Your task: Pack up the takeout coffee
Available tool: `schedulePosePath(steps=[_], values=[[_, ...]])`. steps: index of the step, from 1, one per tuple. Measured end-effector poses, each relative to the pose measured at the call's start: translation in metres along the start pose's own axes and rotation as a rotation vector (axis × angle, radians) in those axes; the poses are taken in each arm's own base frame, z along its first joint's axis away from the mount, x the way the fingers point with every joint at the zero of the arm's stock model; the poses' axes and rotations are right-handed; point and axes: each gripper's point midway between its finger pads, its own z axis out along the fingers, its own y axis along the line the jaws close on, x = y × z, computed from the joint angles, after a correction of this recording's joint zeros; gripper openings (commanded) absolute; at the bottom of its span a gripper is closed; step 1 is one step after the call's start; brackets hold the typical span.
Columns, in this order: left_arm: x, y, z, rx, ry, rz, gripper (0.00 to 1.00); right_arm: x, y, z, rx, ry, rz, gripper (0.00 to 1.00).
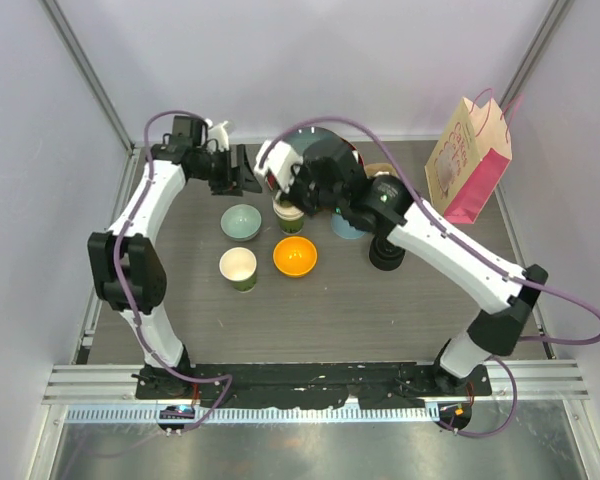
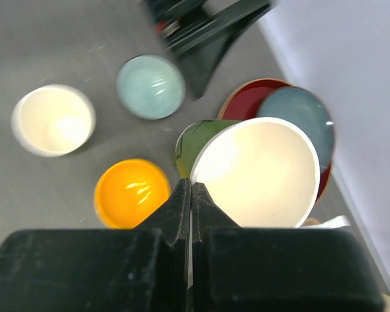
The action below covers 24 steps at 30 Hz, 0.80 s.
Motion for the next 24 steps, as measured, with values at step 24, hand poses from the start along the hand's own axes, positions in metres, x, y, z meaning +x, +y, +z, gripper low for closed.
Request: schedulePosePath(steps=[24], values=[[0.062,0.031,-0.081,-0.179,0.037,0.153,0.78,0.191,0.185,-0.023,-0.394,0.376,-0.199,0.01]])
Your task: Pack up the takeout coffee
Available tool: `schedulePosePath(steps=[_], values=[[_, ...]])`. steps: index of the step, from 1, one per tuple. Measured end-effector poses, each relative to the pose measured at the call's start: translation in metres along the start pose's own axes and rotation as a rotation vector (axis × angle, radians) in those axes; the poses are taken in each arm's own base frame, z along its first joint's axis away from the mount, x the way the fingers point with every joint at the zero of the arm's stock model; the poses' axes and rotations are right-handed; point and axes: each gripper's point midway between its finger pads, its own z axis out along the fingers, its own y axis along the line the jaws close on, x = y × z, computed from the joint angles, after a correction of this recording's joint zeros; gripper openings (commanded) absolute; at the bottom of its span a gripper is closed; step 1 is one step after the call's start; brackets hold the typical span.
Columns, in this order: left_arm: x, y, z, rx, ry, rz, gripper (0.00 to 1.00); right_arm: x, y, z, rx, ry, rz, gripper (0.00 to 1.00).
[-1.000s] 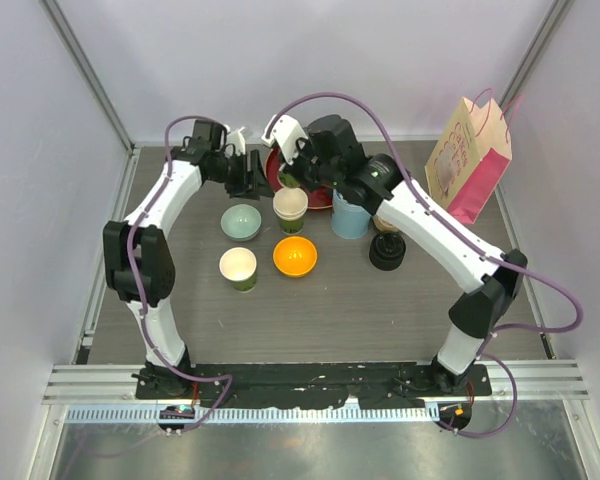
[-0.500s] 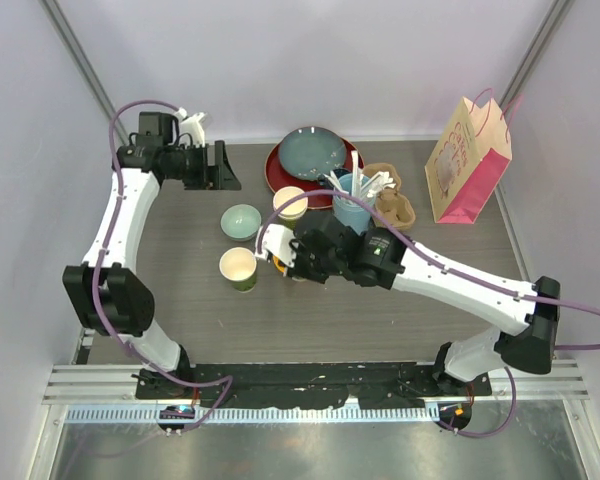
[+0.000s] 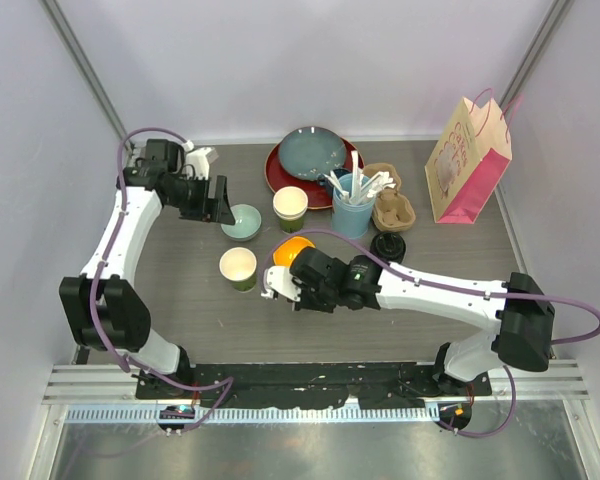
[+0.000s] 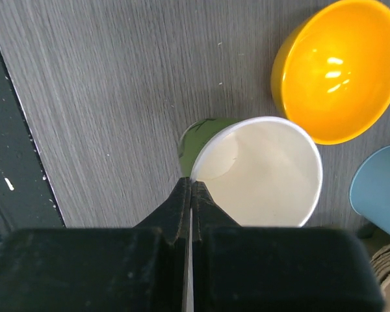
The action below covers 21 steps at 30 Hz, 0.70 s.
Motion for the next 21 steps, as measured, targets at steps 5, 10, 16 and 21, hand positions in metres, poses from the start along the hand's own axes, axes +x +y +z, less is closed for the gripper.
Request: schedulePosePath(steps=[5,10,16,21], values=[[0.006,0.001,0.0,-0.009,0.008,0.004,0.78,0.004,0.001,0.01,0.007,-0.014,-0.016,0.02],[0.004,-0.001,-0.005,-0.011,-0.01,0.014,0.78,0.001,0.0,0.013,0.016,-0.035,-0.017,0.44],[0.003,-0.001,-0.006,-0.011,-0.013,0.021,0.78,-0.003,-0.006,0.009,0.039,-0.039,0.022,0.61],[0.003,-0.001,-0.007,-0.011,-0.013,0.031,0.78,-0.025,-0.041,-0.016,0.12,-0.119,0.162,0.57]])
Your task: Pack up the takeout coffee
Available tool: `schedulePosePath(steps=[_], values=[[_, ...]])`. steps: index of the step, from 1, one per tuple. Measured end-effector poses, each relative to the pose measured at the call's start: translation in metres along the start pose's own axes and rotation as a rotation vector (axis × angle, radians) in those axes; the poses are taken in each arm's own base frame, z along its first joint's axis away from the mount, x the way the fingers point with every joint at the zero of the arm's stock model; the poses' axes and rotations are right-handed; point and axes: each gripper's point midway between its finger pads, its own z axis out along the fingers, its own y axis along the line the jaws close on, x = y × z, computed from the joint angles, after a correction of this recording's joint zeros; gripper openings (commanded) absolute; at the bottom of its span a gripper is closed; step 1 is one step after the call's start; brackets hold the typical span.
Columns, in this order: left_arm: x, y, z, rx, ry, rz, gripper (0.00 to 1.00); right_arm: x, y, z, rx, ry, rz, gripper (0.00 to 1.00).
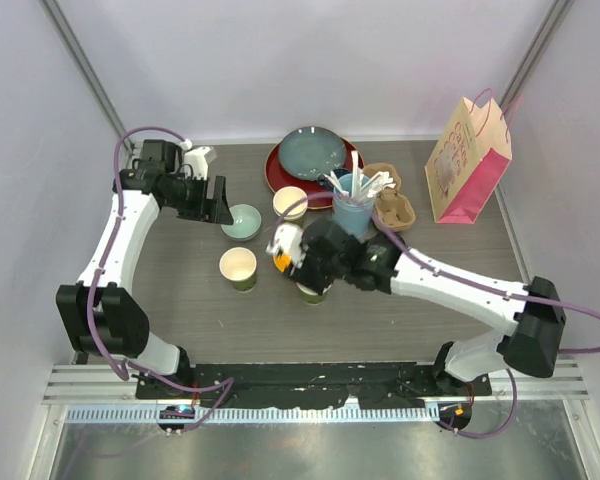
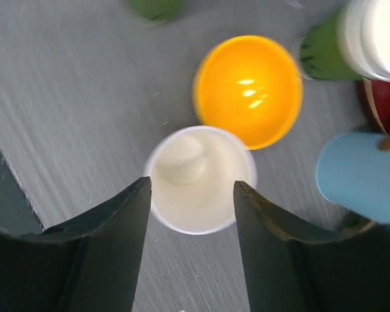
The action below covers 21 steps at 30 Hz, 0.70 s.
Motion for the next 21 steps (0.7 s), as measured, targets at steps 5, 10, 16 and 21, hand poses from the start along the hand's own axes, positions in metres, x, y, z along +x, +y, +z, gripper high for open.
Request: schedulePosePath(steps=[5,10,16,21], values=[[-0.002,-0.002,-0.005,-0.002,-0.017,0.015,0.78,0.0,-0.089,-0.041,0.165,-0.114,0.338,0.48],[-0.005,-0.007,-0.013,-0.004,-0.042,0.03,0.78,0.048,-0.153,-0.089,0.373,-0.161,0.654,0.45],[-0.003,-0.006,-0.012,-0.004,-0.043,0.031,0.78,0.12,-0.177,-0.091,0.51,-0.076,0.915,0.45],[0.0,-0.006,-0.011,-0.003,-0.04,0.037,0.79,0.165,-0.198,-0.084,0.495,-0.057,1.026,0.54]])
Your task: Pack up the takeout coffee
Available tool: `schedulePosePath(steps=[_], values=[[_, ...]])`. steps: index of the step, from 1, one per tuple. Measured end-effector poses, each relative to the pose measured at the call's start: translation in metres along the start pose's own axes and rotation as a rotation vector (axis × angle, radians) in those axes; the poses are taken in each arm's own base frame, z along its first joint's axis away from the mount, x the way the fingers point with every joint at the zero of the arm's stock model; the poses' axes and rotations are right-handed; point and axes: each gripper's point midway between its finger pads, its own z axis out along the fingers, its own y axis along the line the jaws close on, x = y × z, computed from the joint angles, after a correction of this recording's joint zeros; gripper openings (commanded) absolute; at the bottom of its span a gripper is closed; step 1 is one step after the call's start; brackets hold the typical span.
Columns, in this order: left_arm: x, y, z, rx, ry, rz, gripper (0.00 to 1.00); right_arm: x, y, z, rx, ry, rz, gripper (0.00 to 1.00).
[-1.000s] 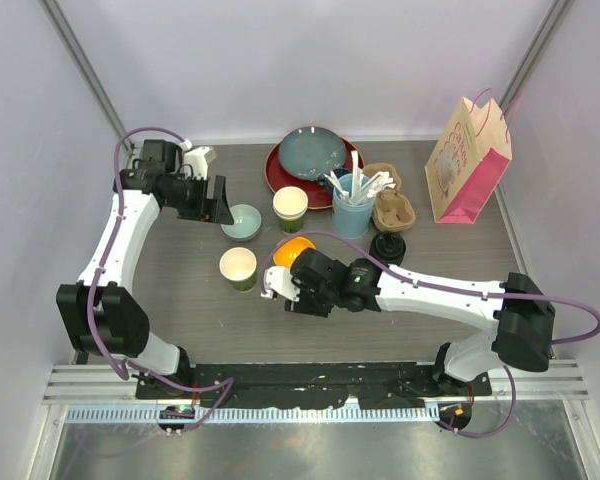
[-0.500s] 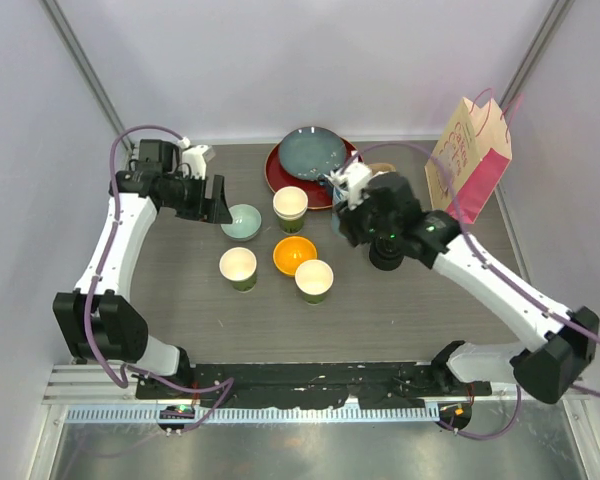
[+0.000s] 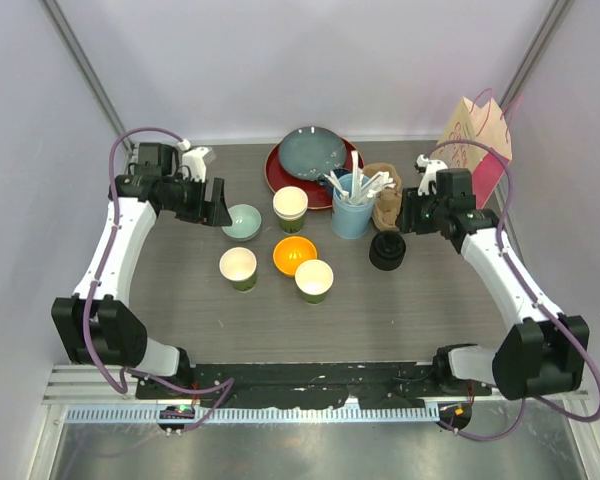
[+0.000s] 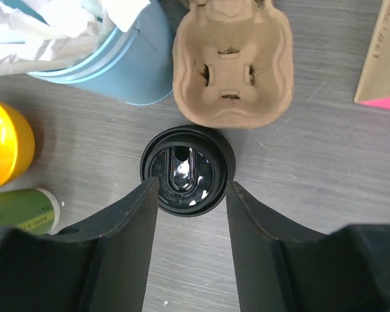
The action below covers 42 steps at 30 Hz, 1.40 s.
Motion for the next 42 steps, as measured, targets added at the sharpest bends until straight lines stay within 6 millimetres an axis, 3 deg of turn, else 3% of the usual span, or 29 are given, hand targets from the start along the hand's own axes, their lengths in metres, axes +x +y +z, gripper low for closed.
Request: schedulePosePath(steps=[5,9,12,16,19,24,28,33,42], values=[[0.001,0.002,0.001,0.002,-0.003,0.039,0.79,-0.016,0.001,0.01,-0.155,0.021,-0.219,0.59],[0.0,0.003,0.002,0.006,-0.008,0.077,0.79,-0.037,0.016,-0.001,-0.324,-0.066,-0.522,0.59],[0.002,0.004,0.005,0.009,-0.008,0.094,0.79,-0.036,0.023,-0.011,-0.442,-0.106,-0.753,0.58],[0.007,0.005,0.005,0.009,-0.002,0.119,0.79,-0.033,0.024,-0.012,-0.565,-0.084,-0.899,0.56],[0.007,0.004,0.001,0.004,-0.017,0.139,0.79,-0.031,0.018,0.001,-0.645,-0.06,-0.938,0.53],[0.001,0.005,-0.006,-0.021,-0.046,0.178,0.79,0.004,0.01,0.034,-0.785,0.009,-0.938,0.5],[0.001,0.009,-0.006,-0.04,-0.043,0.189,0.79,0.027,0.012,0.043,-0.827,0.018,-0.936,0.49],[0.001,0.012,-0.006,-0.053,-0.043,0.199,0.79,0.034,0.009,0.053,-0.784,-0.014,-0.964,0.47],[0.001,0.012,-0.006,-0.056,-0.042,0.197,0.79,0.029,0.006,0.064,-0.762,-0.035,-0.98,0.43]])
